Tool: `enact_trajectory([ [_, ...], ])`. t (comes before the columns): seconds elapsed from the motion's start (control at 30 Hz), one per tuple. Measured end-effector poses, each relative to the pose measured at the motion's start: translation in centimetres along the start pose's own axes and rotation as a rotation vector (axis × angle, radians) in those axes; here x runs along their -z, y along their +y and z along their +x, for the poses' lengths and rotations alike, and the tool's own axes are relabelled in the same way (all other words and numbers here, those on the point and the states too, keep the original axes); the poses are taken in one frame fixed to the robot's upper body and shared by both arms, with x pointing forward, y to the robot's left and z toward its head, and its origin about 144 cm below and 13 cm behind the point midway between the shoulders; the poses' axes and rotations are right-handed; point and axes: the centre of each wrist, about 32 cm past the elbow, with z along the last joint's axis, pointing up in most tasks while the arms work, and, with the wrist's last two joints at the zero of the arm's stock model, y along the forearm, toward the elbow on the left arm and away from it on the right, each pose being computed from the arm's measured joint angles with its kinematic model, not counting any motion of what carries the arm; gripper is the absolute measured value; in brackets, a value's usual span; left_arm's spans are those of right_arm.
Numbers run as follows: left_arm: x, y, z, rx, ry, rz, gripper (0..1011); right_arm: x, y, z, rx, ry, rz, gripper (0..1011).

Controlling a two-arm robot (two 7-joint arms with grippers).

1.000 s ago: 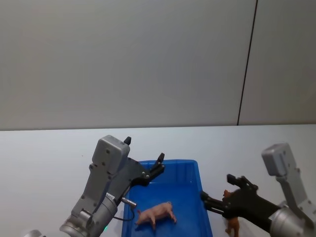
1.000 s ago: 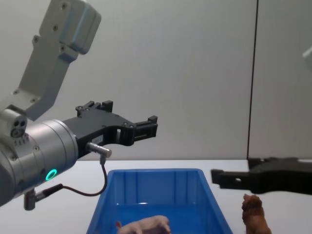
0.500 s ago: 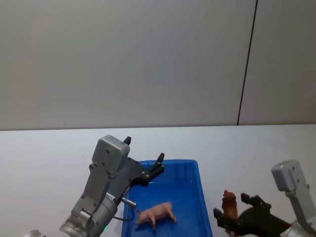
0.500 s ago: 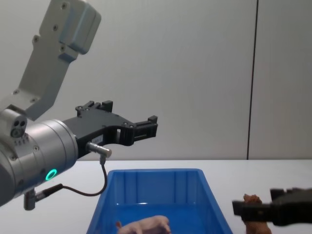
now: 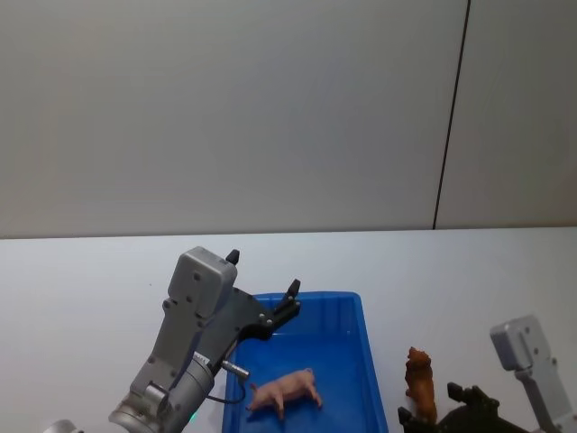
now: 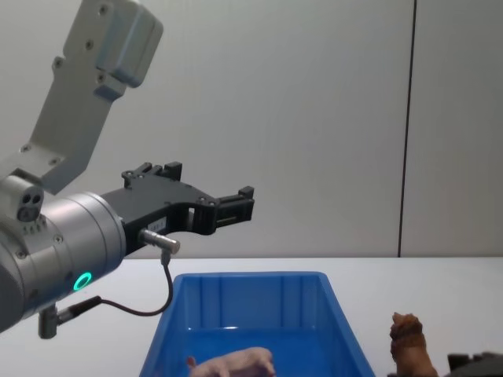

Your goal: Pick up the two dolls from the table and place them into the box.

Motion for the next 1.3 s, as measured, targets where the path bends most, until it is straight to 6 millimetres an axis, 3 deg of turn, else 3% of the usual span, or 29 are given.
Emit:
enact_trajectory([
  [0.2, 0.0, 0.0, 0.0, 0.0, 0.0, 0.0, 1001, 0.5, 0.5, 0.1, 0.003, 0.016, -0.024, 902],
  [0.3, 0.0, 0.0, 0.0, 0.0, 0.0, 0.0, 1001, 0.7, 0.7, 0.2, 0.002, 0.025, -0.031, 783],
  [0.47, 0.0, 0.0, 0.0, 0.0, 0.0, 0.0, 1001, 0.8, 0.9, 0.2, 0.004, 0.033, -0.034, 691],
  [0.6, 0.0, 0.0, 0.0, 0.0, 0.0, 0.0, 1001, 0.9, 1.1, 0.1, 0.013, 0.033, -0.025, 512],
  [0.67, 0.0, 0.0, 0.0, 0.0, 0.0, 0.0, 1001, 0.9, 1.1, 0.1, 0.015, 0.032, -0.022, 493],
  [0.73, 0.0, 0.0, 0.0, 0.0, 0.0, 0.0, 1001, 0.9, 1.1, 0.0, 0.023, 0.025, -0.014, 392],
  [0.87, 0.0, 0.0, 0.0, 0.0, 0.0, 0.0, 1001, 0.7, 0.9, -0.2, 0.04, 0.001, 0.015, 286],
  [1.3, 0.0, 0.0, 0.0, 0.0, 0.0, 0.0, 1001, -1.7, 0.5, -0.9, 0.033, -0.096, 0.135, 275],
])
